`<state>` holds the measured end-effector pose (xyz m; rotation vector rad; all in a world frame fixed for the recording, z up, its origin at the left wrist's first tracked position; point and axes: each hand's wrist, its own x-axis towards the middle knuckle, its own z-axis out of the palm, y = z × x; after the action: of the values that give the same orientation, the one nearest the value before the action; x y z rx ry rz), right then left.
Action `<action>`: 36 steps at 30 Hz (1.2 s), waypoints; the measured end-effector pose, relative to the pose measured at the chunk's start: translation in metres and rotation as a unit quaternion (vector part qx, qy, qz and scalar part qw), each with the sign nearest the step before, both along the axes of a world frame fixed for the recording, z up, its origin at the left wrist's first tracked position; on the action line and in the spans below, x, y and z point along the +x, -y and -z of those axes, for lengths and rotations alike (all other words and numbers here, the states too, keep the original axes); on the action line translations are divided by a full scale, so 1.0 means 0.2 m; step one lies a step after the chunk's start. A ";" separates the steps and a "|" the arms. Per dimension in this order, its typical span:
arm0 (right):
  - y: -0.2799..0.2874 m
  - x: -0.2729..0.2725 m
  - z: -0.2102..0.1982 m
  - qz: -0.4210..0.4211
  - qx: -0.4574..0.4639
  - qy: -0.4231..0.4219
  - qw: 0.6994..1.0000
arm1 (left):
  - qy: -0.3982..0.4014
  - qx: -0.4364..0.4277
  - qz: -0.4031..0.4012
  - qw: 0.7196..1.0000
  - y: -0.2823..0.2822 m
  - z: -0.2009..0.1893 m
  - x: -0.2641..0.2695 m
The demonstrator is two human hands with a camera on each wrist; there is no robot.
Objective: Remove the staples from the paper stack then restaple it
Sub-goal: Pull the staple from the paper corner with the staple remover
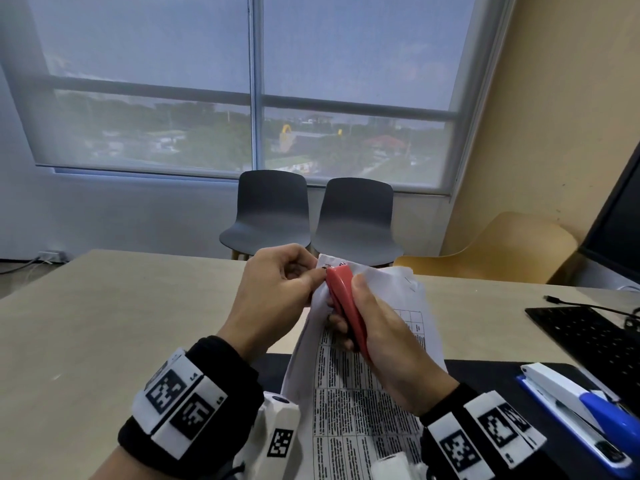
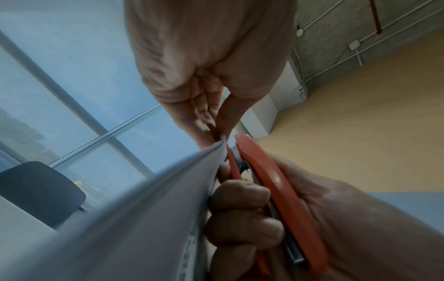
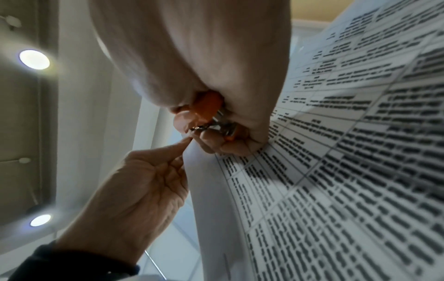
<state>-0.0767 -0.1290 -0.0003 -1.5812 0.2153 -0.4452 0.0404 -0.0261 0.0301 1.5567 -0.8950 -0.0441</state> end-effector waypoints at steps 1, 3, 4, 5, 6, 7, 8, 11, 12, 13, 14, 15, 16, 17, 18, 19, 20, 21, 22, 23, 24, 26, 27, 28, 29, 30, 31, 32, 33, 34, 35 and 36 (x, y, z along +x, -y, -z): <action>0.00 0.00 0.00 0.007 -0.026 0.005 1.000 | -0.001 0.000 0.006 1.000 0.00 -0.01 -0.01; 0.01 -0.02 -0.01 0.001 -0.053 0.012 0.998 | 0.007 0.002 0.012 1.000 -0.01 -0.03 -0.02; 0.01 -0.02 -0.02 -0.009 -0.059 0.014 0.998 | 0.016 0.005 0.012 1.000 -0.02 -0.04 -0.02; 0.01 -0.03 -0.02 -0.020 -0.063 0.015 0.998 | 0.026 0.007 0.010 1.000 -0.02 -0.05 -0.01; 0.01 -0.03 -0.03 -0.029 -0.068 0.013 0.997 | 0.036 0.010 0.007 0.999 -0.03 -0.05 -0.01; 0.00 -0.04 -0.03 -0.032 -0.074 0.013 0.997 | 0.045 0.014 0.002 0.999 -0.03 -0.05 -0.01; 0.00 -0.04 -0.03 -0.031 -0.082 0.015 0.996 | 0.050 0.015 -0.003 0.999 -0.03 -0.05 0.00; 0.00 -0.03 -0.04 0.000 -0.145 0.028 0.989 | 0.041 0.018 -0.009 0.999 -0.03 -0.06 -0.01; 0.00 -0.04 -0.04 0.014 -0.183 0.030 0.983 | 0.035 0.022 -0.006 0.999 -0.03 -0.06 -0.01; 0.01 -0.04 -0.05 0.028 -0.219 0.030 0.975 | 0.027 0.026 0.003 0.999 -0.03 -0.06 -0.01; 0.02 -0.04 -0.06 0.040 -0.249 0.034 0.967 | 0.017 0.030 0.015 0.999 -0.04 -0.06 0.00; 0.03 -0.04 -0.06 0.048 -0.275 0.038 0.959 | 0.004 0.031 0.029 0.999 -0.04 -0.06 0.00; 0.04 -0.04 -0.07 0.052 -0.297 0.041 0.952 | -0.010 0.033 0.043 0.998 -0.05 -0.06 0.01; 0.04 -0.04 -0.07 0.053 -0.315 0.041 0.947 | -0.023 0.033 0.056 0.998 -0.05 -0.07 0.01; 0.05 -0.04 -0.07 0.052 -0.325 0.041 0.943 | -0.033 0.033 0.065 0.997 -0.06 -0.07 0.01; 0.06 -0.04 -0.07 0.048 -0.322 0.040 0.945 | -0.039 0.030 0.070 0.996 -0.06 -0.07 0.01; 0.05 -0.04 -0.07 0.037 -0.298 0.039 0.953 | -0.041 0.027 0.072 0.996 -0.06 -0.07 0.01; 0.05 -0.04 -0.07 0.023 -0.253 0.037 0.966 | -0.040 0.023 0.072 0.996 -0.06 -0.08 0.00; 0.05 -0.03 -0.07 0.009 -0.197 0.030 0.980 | -0.035 0.019 0.068 0.997 -0.05 -0.08 0.00; 0.04 -0.03 -0.07 -0.003 -0.138 0.023 0.990 | -0.025 0.016 0.063 0.998 -0.05 -0.07 0.00; 0.04 -0.02 -0.07 -0.014 -0.082 0.018 0.996 | -0.009 0.013 0.056 0.998 -0.04 -0.07 0.00; 0.04 -0.02 -0.06 -0.041 0.008 0.013 0.999 | 0.032 0.017 0.046 0.998 -0.04 -0.06 0.01; 0.04 -0.01 -0.06 -0.052 0.032 0.008 0.998 | 0.047 0.026 0.042 0.998 -0.04 -0.06 0.01; 0.04 -0.01 -0.06 -0.058 0.037 0.002 0.998 | 0.054 0.042 0.041 0.997 -0.04 -0.06 0.02; 0.04 -0.01 -0.06 -0.061 0.029 -0.004 0.998 | 0.057 0.058 0.044 0.996 -0.04 -0.06 0.03; 0.04 -0.01 -0.06 -0.063 0.020 -0.009 0.998 | 0.057 0.072 0.048 0.995 -0.04 -0.06 0.04; 0.04 -0.01 -0.06 -0.065 0.013 -0.013 0.998 | 0.058 0.083 0.053 0.993 -0.05 -0.06 0.04; 0.03 -0.01 -0.06 -0.068 0.010 -0.018 0.997 | 0.063 0.091 0.059 0.992 -0.05 -0.06 0.05; 0.03 -0.01 -0.06 -0.071 0.010 -0.023 0.997 | 0.071 0.095 0.067 0.991 -0.05 -0.05 0.05; 0.03 -0.02 -0.07 -0.075 0.018 -0.028 0.997 | 0.077 0.096 0.073 0.990 -0.05 -0.05 0.05; 0.03 -0.02 -0.08 -0.078 0.031 -0.031 0.996 | 0.083 0.094 0.073 0.989 -0.05 -0.04 0.05; 0.03 -0.02 -0.08 -0.083 0.048 -0.035 0.995 | 0.090 0.089 0.066 0.990 -0.05 -0.03 0.05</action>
<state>-0.0816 -0.1356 0.0167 -1.5089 0.1556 -0.2469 0.0510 -0.0162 0.0356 1.6836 -1.1627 -0.0821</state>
